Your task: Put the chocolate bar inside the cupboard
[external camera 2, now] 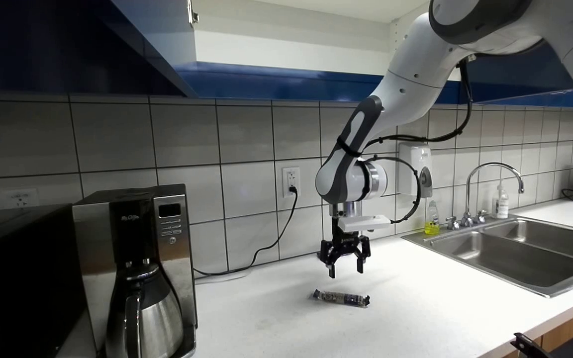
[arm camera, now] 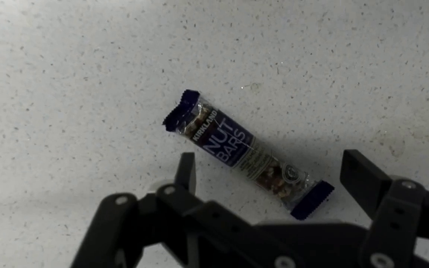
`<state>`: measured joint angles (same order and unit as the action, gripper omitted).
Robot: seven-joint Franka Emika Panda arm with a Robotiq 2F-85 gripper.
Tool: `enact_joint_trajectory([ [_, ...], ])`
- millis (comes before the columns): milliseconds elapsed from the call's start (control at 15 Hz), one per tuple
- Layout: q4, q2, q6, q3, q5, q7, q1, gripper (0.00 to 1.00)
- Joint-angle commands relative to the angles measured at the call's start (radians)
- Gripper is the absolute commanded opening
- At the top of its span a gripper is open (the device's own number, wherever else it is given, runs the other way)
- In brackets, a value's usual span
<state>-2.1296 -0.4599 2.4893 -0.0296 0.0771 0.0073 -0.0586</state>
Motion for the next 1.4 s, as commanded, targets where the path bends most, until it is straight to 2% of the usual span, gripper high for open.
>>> enact_joint_trajectory([
  [0,-0.002,0.012,-0.026,-0.018,-0.046,-0.13,0.027,1.0],
  [400,0.026,-0.008,-0.029,-0.013,-0.157,-0.242,0.025,1.0],
  [1000,0.089,-0.081,-0.039,-0.074,-0.169,-0.482,0.059,1.0],
  [1333,0.141,-0.123,-0.07,-0.052,-0.253,-0.501,0.037,1.0],
])
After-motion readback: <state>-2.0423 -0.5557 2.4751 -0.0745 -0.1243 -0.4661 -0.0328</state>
